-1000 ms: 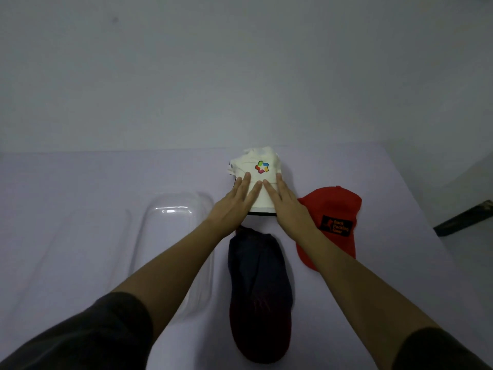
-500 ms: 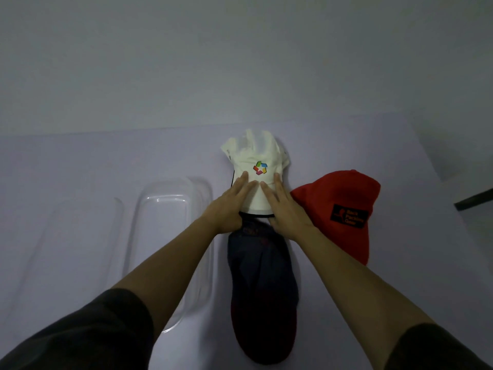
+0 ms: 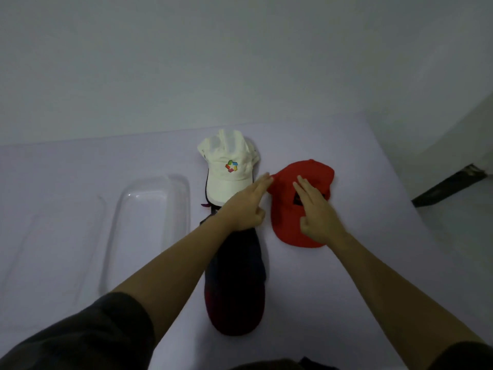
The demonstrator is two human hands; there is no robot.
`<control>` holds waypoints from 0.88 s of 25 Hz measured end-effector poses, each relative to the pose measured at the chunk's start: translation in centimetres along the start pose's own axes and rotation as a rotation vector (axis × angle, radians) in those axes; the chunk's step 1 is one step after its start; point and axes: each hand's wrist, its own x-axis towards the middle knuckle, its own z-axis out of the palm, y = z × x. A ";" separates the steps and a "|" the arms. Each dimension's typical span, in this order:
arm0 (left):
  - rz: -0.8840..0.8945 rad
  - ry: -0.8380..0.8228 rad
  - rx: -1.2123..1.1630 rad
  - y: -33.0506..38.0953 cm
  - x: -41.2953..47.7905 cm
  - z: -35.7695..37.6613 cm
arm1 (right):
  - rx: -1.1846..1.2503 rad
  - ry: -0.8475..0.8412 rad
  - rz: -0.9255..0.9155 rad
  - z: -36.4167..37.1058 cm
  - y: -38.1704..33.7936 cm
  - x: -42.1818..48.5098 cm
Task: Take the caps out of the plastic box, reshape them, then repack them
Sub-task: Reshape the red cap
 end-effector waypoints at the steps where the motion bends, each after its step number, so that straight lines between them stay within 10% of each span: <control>1: 0.030 -0.042 0.009 1.0 0.1 1.7 | 0.007 0.005 0.042 0.0 1.1 -1.6; 9: -0.220 -0.319 0.111 4.2 0.3 12.2 | 0.089 -0.267 0.285 2.5 6.0 -7.5; 22: -0.481 0.033 0.214 6.6 2.1 13.3 | 0.078 -0.009 0.340 4.4 4.4 -6.4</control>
